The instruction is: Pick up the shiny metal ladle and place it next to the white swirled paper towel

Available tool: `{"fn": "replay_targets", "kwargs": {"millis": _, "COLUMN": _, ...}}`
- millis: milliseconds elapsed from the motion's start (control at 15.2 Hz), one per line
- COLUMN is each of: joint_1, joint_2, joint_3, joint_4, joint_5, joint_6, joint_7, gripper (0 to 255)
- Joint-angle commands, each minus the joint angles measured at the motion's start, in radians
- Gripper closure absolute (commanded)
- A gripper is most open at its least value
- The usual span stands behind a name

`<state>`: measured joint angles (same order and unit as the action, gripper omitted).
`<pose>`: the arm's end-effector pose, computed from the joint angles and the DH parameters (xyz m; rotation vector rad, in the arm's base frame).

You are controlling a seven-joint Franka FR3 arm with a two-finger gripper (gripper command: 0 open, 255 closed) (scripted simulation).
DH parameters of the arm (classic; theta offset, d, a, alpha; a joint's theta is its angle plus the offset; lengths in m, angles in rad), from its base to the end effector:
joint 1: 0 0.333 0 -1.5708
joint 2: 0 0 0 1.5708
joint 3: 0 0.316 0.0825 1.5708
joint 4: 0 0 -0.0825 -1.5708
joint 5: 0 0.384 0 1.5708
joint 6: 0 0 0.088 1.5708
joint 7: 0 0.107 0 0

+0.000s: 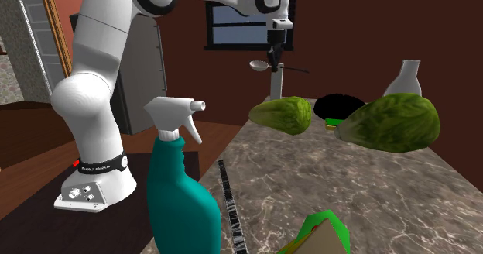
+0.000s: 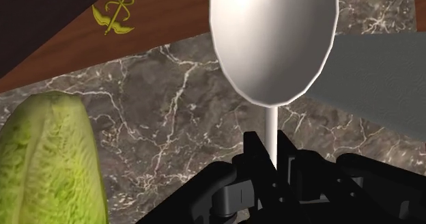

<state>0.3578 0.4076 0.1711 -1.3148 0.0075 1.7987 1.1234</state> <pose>0.6045 0.3286 0.5173 -2.8899 0.9137 -0.0015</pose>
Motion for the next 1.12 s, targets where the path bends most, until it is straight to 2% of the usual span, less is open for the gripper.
{"fn": "replay_targets", "kwargs": {"millis": 0, "joint_1": -0.002, "joint_2": -0.008, "joint_3": 0.0, "joint_4": -0.04, "joint_5": 0.001, "joint_6": 0.032, "joint_7": -0.002, "gripper": 255}}
{"fn": "replay_targets", "kwargs": {"millis": 1056, "joint_1": -0.005, "joint_2": 0.014, "joint_3": -0.003, "joint_4": -0.223, "joint_5": 0.0, "joint_6": 0.237, "joint_7": -0.011, "gripper": 255}}
